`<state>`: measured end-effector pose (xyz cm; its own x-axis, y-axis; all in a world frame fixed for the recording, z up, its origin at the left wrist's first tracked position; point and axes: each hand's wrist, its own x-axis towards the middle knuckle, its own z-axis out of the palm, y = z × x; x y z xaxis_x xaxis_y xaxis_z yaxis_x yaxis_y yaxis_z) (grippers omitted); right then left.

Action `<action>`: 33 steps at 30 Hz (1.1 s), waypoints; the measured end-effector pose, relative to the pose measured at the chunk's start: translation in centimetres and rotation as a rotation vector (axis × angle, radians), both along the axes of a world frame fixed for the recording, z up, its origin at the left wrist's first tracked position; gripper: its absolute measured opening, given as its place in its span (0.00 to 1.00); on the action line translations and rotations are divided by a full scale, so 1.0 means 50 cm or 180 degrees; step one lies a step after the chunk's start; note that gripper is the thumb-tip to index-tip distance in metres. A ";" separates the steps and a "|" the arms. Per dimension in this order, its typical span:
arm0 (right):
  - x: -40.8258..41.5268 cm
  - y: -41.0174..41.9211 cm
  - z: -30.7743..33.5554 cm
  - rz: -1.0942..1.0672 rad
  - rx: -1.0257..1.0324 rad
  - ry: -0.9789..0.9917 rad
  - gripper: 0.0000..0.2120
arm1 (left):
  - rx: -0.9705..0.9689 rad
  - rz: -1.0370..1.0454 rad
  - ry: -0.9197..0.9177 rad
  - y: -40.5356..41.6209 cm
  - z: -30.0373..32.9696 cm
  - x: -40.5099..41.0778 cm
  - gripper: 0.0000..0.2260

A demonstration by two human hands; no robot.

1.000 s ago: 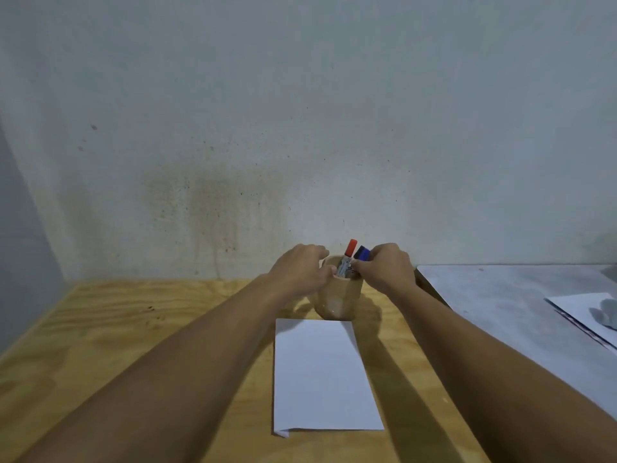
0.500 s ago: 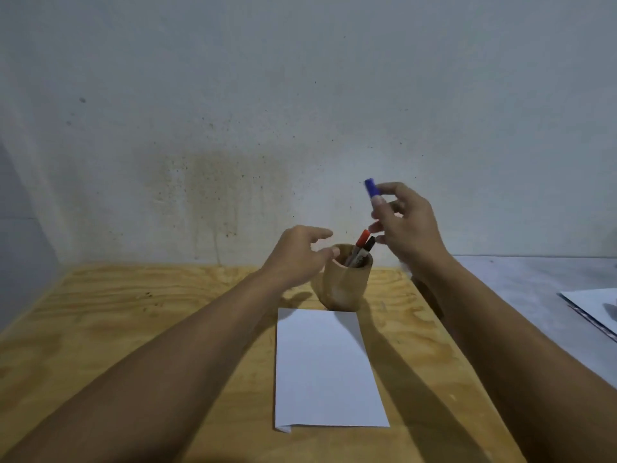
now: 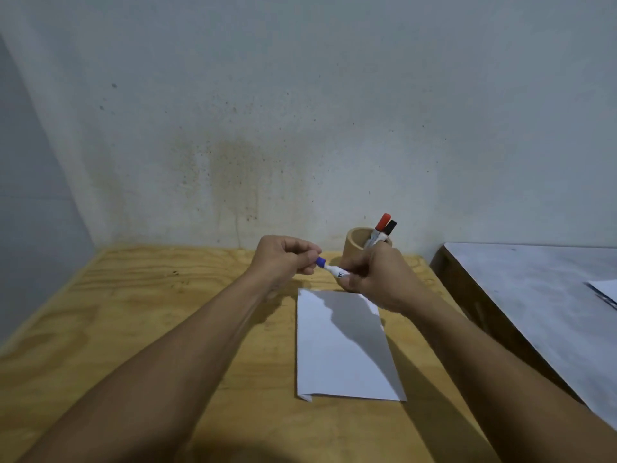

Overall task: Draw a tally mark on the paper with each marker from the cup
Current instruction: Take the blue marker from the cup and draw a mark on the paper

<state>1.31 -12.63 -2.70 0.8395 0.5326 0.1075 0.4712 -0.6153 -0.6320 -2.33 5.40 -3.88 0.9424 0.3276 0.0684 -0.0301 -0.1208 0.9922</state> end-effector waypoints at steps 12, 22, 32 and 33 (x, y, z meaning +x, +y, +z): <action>-0.006 0.010 -0.017 0.0064 0.2826 0.2667 0.15 | 0.2120 0.0476 0.0398 0.064 -0.121 -0.008 0.12; 0.024 0.025 -0.075 0.0549 0.3344 0.2219 0.22 | 0.2282 0.0761 -0.0760 0.033 -0.134 -0.073 0.10; 0.021 0.079 -0.117 -0.0107 0.2274 0.1311 0.10 | 0.2982 -0.0270 -0.0396 0.034 -0.163 -0.100 0.21; 0.022 0.084 -0.121 -0.0143 0.2188 0.1235 0.08 | 0.2964 -0.0256 -0.0379 0.033 -0.165 -0.101 0.21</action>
<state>2.43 -8.45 -8.77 0.9036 0.4177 0.0953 0.1233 -0.0403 -0.9916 -7.37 7.06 -12.11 0.9297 0.0268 0.3674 -0.1679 -0.8569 0.4874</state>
